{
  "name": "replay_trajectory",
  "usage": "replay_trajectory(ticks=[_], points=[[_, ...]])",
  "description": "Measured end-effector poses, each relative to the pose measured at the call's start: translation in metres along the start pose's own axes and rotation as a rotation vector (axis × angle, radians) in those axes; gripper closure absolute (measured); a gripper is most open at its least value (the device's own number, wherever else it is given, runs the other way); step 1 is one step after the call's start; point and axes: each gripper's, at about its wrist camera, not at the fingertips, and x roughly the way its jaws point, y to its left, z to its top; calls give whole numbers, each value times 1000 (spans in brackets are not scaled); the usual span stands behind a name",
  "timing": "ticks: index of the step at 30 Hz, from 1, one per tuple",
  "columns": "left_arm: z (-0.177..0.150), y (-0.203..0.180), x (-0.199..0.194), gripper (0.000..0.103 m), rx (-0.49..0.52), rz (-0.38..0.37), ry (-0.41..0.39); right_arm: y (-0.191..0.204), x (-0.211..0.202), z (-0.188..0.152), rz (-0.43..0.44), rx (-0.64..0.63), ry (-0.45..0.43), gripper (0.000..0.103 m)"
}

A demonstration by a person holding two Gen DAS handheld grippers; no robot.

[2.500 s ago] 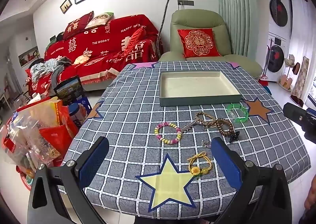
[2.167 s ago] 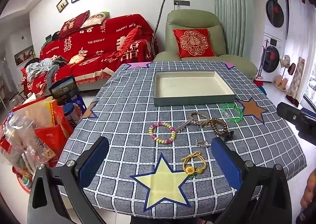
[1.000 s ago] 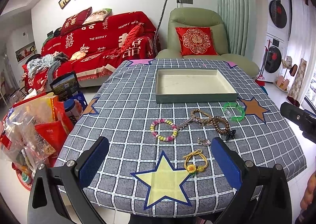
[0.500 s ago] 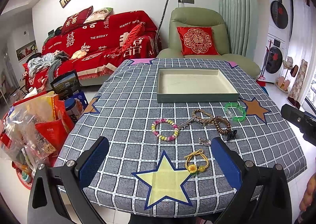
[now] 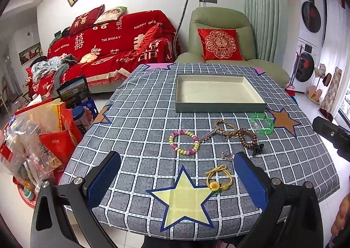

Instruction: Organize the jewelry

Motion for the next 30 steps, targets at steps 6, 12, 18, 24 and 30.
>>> replay_trajectory(ticks=[6,12,18,24,30], points=[[0,0,0,0,0,0,0,1,0,0,-1,-1,-1,0],[0,0,-1,0,-1,-1,1,1,-1,0,0,2,2,0],[1,-1,-2,0,-1,0,5,0,-1,0,2,1,2,0],[2,0,-2,0,-3,1,3,1,-1,-1,2,2,4,0],[2,0,-2,0,-3,0,4,5,-3,-3,4,1,2,0]])
